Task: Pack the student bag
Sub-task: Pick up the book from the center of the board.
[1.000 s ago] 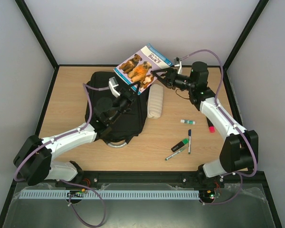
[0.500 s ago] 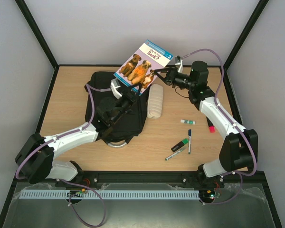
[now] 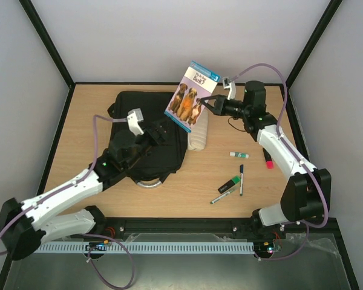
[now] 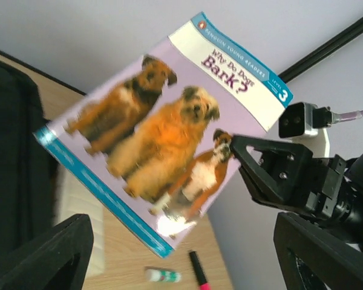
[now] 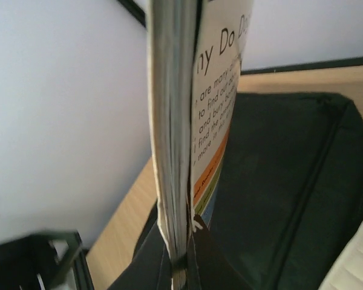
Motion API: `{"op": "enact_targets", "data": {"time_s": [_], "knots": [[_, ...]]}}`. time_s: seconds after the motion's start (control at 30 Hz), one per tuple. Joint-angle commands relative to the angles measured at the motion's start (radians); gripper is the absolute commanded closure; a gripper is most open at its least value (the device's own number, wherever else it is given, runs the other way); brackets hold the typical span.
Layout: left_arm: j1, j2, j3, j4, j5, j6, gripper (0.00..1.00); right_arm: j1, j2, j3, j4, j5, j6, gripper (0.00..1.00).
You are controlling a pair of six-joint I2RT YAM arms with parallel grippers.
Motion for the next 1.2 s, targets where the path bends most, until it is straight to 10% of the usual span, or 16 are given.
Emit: {"op": "enact_targets", "data": {"time_s": [0.0, 0.3, 0.77, 1.17], "knots": [[0.014, -0.144, -0.051, -0.243, -0.070, 0.199, 0.15, 0.004, -0.081, -0.032, -0.152, -0.147, -0.260, 0.99], [0.058, -0.377, -0.178, -0.310, 0.116, 0.353, 0.06, 0.098, -0.114, -0.005, -0.643, -0.449, -0.692, 0.99], [0.083, -0.351, -0.250, -0.194, 0.538, 0.333, 0.06, 0.156, -0.169, -0.064, -0.740, -0.534, -0.808, 0.99], [0.094, -0.414, -0.287, -0.137, 0.557, 0.309, 0.65, 0.156, -0.117, -0.068, -0.651, -0.458, -0.697, 0.99]]}}
